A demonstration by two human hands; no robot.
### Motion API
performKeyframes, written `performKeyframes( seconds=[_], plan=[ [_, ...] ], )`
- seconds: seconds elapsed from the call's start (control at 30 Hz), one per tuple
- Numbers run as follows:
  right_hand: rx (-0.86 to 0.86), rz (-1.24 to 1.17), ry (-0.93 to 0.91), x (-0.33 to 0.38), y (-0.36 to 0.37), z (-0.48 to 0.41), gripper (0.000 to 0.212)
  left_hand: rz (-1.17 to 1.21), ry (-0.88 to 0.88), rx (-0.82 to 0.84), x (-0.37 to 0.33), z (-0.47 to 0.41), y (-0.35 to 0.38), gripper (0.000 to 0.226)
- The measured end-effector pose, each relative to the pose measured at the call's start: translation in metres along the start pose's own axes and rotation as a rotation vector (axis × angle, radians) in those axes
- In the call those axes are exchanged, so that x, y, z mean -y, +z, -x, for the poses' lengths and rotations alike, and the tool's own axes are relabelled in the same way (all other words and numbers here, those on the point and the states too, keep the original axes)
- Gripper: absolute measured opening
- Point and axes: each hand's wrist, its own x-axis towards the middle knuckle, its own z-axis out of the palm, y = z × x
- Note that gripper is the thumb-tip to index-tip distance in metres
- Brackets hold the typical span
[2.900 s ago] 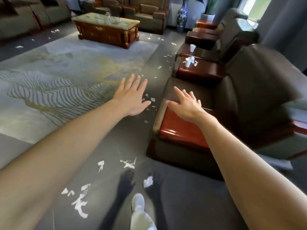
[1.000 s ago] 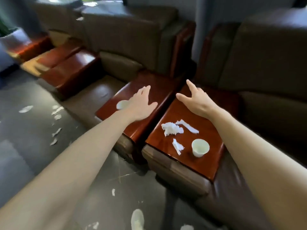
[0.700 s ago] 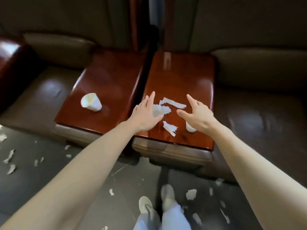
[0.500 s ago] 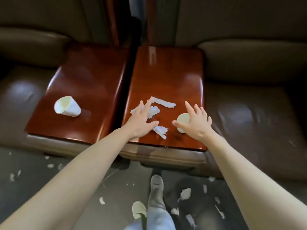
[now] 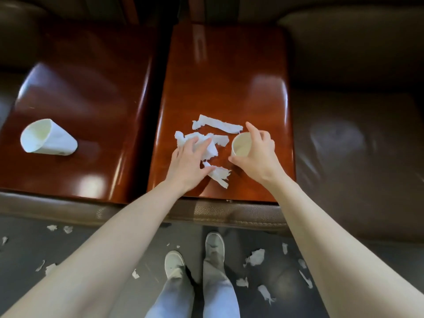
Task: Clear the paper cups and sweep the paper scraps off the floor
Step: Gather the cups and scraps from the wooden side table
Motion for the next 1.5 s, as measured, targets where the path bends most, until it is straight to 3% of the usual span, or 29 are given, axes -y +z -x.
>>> performKeyframes(
  seconds=[0.13,0.27,0.37,0.43,0.53,0.6,0.7,0.83,0.97,1.03,1.1,1.2,1.27,1.33,1.43,1.5],
  plan=[
    [-0.035,-0.044,0.001,0.003,0.002,-0.003,0.085,0.016,-0.004,-0.027,0.0,-0.003,0.019,0.066],
    [-0.082,-0.067,0.014,0.003,-0.007,-0.008,0.083,0.07,0.042,0.037,0.007,-0.003,0.025,0.074],
    [-0.111,-0.067,0.031,0.004,-0.011,-0.011,0.083,0.094,0.095,0.018,0.014,-0.003,0.027,0.046],
    [-0.127,-0.068,0.041,0.004,-0.013,-0.012,0.083,0.062,0.131,-0.099,0.015,-0.003,0.026,0.025],
    [-0.161,-0.062,0.059,0.004,-0.014,-0.015,0.083,-0.008,0.109,-0.251,0.017,-0.006,0.029,0.017],
    [-0.178,-0.062,0.071,0.002,-0.012,-0.017,0.082,0.082,0.081,-0.215,0.016,-0.007,0.029,0.013],
    [-0.187,-0.077,0.089,0.001,-0.008,-0.016,0.082,0.295,0.002,-0.047,0.015,-0.007,0.023,0.025],
    [-0.204,-0.1,0.09,0.002,-0.007,-0.019,0.082,0.52,0.014,-0.144,0.008,-0.014,0.009,0.044],
    [-0.225,-0.129,0.09,0.004,-0.009,-0.02,0.08,0.363,-0.019,-0.285,0.003,-0.048,0.009,0.039],
    [-0.233,-0.141,0.079,0.006,-0.009,-0.025,0.079,0.277,-0.08,-0.142,0.003,-0.068,0.009,0.06],
    [-0.233,-0.147,0.071,0.004,-0.009,-0.03,0.079,0.023,-0.019,-0.003,0.005,-0.083,0.016,0.067],
    [-0.23,-0.153,0.08,-0.006,-0.008,-0.033,0.079,-0.112,0.14,-0.083,0.008,-0.083,0.033,0.04],
    [-0.22,-0.154,0.101,-0.011,-0.008,-0.031,0.079,-0.014,0.257,-0.21,0.009,-0.072,0.047,0.026],
    [-0.212,-0.144,0.111,-0.013,-0.008,-0.028,0.079,0.176,0.225,-0.31,0.01,-0.06,0.052,0.026],
    [-0.203,-0.132,0.102,-0.007,-0.006,-0.028,0.079,0.555,-0.045,-0.384,0.001,-0.047,0.029,0.039],
    [-0.179,-0.146,0.101,0.004,-0.002,-0.028,0.079,0.666,-0.223,-0.425,0.003,-0.038,0.01,0.051]
  ],
)
